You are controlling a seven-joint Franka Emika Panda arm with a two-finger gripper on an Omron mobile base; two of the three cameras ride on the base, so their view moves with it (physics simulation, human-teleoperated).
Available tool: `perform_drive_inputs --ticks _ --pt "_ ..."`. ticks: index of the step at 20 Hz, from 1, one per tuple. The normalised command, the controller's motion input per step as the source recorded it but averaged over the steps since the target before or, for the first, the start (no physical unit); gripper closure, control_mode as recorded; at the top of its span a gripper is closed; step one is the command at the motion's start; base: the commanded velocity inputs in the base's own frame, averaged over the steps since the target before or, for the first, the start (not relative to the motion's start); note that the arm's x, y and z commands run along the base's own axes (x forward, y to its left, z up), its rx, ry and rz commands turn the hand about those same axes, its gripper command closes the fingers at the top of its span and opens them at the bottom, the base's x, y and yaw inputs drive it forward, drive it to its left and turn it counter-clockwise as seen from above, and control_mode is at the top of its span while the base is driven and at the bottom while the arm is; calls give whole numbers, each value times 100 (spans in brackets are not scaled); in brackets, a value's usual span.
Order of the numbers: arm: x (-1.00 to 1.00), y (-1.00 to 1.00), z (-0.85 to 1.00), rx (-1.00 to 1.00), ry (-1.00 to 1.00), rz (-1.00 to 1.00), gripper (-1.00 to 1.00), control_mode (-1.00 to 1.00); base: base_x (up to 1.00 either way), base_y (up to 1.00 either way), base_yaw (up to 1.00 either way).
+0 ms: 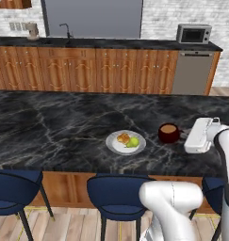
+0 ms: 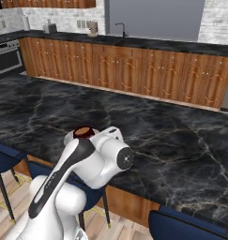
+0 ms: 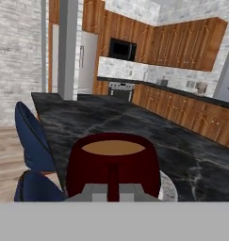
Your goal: Pick up the brewed coffee from the coffee machine and place it next to the breakfast plate on the dining counter.
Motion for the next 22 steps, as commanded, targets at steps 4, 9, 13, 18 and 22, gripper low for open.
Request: perform_drive_inputs --ticks 4,9,13,18,22 --pt "87 -34 -45 0 0 0 100 -100 0 0 0" --pt "62 -11 -30 0 0 0 100 -100 0 0 0" --pt "46 -10 -23 0 0 0 100 -100 0 0 0" --pt "49 -2 -25 0 0 0 100 -100 0 0 0" --pt "60 0 -26 0 2 0 100 -100 0 0 0"
